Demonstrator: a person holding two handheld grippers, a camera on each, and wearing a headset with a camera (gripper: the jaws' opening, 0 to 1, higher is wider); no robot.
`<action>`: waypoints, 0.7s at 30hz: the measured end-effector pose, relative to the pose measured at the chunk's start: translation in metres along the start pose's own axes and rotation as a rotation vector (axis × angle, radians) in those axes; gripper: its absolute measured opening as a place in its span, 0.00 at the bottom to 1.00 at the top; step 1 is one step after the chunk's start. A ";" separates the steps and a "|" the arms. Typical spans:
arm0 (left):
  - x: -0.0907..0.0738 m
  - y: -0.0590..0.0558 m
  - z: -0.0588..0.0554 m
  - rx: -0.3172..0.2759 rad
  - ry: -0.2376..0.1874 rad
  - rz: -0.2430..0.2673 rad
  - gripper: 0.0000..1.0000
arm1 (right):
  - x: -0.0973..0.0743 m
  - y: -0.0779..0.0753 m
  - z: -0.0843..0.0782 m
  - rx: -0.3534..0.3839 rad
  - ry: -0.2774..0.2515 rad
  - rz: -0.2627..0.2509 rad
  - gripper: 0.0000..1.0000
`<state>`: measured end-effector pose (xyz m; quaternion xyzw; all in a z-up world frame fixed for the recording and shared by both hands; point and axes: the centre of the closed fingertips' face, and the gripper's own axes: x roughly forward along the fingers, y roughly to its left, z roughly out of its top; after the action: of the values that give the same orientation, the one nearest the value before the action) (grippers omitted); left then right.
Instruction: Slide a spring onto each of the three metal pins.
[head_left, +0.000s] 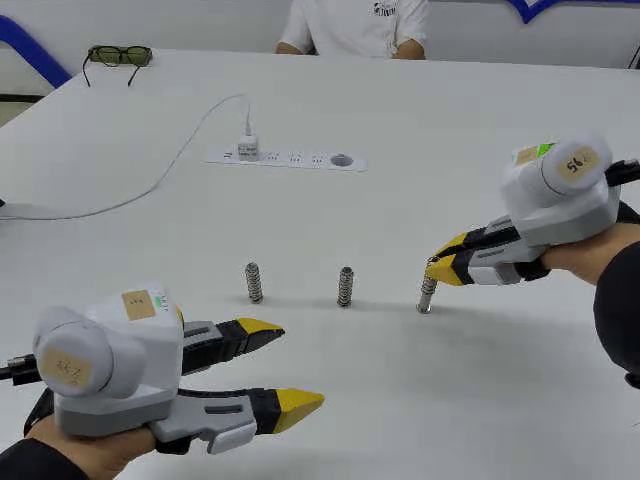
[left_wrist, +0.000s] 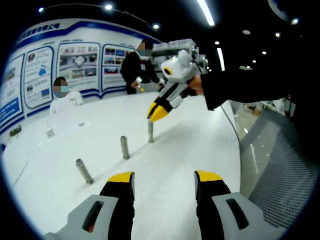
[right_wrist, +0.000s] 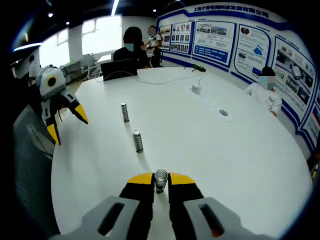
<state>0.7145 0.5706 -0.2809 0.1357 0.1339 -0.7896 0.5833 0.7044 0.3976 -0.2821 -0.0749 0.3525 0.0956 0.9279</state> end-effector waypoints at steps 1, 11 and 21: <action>0.000 0.000 0.000 0.000 0.000 0.000 0.49 | 0.001 0.000 -0.001 0.001 0.001 -0.001 0.12; 0.000 0.000 0.000 0.000 0.004 0.002 0.49 | 0.008 -0.003 -0.007 0.017 0.003 -0.018 0.12; -0.001 -0.001 0.000 0.001 0.006 0.001 0.49 | 0.012 -0.003 -0.013 0.034 0.011 -0.023 0.12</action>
<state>0.7134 0.5716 -0.2809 0.1385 0.1354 -0.7889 0.5832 0.7052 0.3938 -0.2999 -0.0638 0.3584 0.0788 0.9280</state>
